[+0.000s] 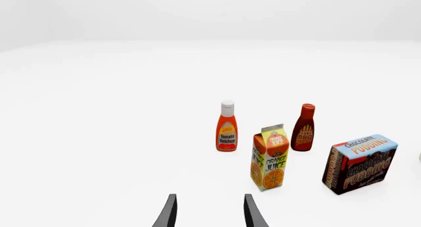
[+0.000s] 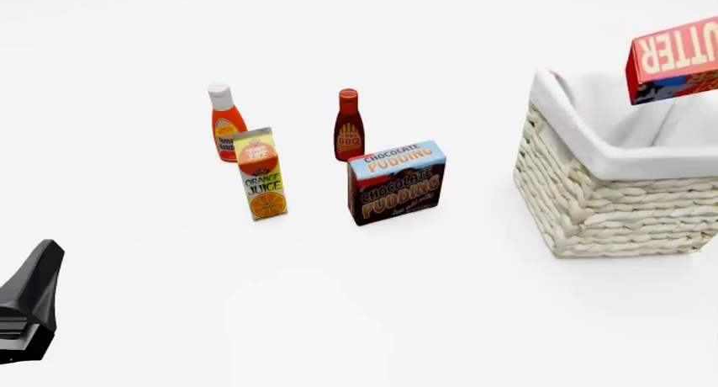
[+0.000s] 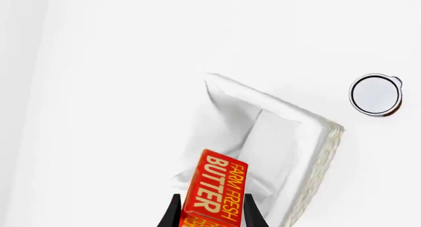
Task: Pick the butter and place it in the basket.
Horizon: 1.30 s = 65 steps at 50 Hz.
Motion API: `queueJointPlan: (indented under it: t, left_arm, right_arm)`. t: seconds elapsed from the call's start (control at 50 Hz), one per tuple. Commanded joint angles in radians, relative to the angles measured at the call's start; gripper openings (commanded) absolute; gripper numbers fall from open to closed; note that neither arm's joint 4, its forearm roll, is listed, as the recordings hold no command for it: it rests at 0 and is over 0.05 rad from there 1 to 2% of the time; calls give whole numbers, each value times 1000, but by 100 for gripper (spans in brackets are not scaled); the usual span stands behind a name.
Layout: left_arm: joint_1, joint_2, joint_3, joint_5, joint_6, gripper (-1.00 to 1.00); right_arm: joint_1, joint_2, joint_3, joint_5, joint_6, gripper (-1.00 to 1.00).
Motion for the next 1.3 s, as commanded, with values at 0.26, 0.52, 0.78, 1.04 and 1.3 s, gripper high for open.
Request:
queueJointPlan:
  t: [0.26, 0.52, 0.78, 1.04, 1.3]
  left_arm:
    - [0, 0, 0, 0, 0, 100]
    - [0, 0, 0, 0, 0, 100]
    - [0, 0, 0, 0, 0, 100]
    - [0, 0, 0, 0, 0, 100]
    - [0, 0, 0, 0, 0, 100]
  right_arm:
    - [-17, 77, -35, -54, -10, -100]
    - [-23, 91, -20, -70, -8, -100]
    - [-24, 120, -18, -91, -23, -100]
    - [-34, 139, -8, -106, -33, -100]
    - [-31, 138, 22, -122, -36, -100]
